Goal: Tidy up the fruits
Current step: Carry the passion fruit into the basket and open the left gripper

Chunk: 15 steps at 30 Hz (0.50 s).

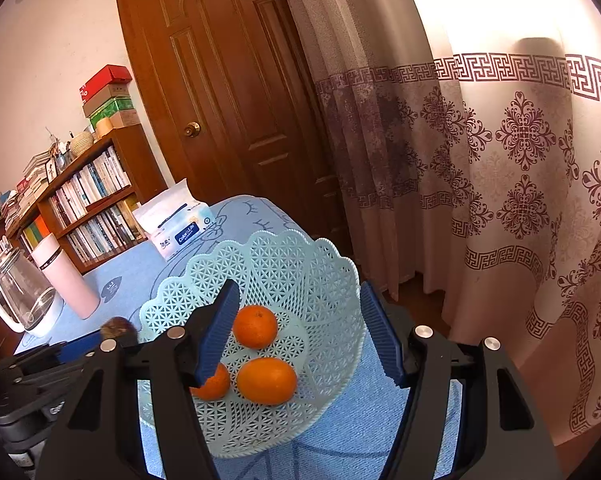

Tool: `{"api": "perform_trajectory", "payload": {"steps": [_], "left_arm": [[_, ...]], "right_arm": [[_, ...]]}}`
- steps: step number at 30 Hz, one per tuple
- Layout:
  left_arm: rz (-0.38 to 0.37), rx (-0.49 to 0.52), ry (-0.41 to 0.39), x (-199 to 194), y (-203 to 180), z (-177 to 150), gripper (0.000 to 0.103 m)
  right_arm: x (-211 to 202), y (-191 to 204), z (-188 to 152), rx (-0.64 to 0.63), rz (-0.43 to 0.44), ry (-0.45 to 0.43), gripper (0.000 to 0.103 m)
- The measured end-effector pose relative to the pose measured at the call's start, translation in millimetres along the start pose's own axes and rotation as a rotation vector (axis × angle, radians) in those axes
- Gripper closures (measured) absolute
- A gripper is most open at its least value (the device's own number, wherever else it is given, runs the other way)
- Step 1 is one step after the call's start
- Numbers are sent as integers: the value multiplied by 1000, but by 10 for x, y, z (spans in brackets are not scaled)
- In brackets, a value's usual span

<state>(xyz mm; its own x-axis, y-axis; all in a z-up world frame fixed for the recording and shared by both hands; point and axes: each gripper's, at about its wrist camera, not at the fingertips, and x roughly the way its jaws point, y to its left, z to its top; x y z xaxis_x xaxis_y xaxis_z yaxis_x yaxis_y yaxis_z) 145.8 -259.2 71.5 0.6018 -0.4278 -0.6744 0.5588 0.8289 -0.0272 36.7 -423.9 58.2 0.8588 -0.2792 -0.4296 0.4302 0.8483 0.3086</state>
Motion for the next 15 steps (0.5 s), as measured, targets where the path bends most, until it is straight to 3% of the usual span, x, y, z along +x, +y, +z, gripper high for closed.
{"api": "perform_trajectory", "payload": {"steps": [1,2,3,11,15], "left_arm": [[0,-1,-3,-1,-1,2,46],[4,-4,-10,-11,2,5,30],[11,-7,-26,-34,11,7,25],[54,-26,-65,-173,109,2,9],[93,-39,-73,-243,173,-19,9]], "right_arm": [[0,6,-3,-3,2,0,38],[-4,6,-5,-4,2,-1,38],[-6,7,-5,-5,2,-4,38],[-48,-60,-3,29,-17,-31,30],[-50,-43,-8,21,-20,-33,30]]}}
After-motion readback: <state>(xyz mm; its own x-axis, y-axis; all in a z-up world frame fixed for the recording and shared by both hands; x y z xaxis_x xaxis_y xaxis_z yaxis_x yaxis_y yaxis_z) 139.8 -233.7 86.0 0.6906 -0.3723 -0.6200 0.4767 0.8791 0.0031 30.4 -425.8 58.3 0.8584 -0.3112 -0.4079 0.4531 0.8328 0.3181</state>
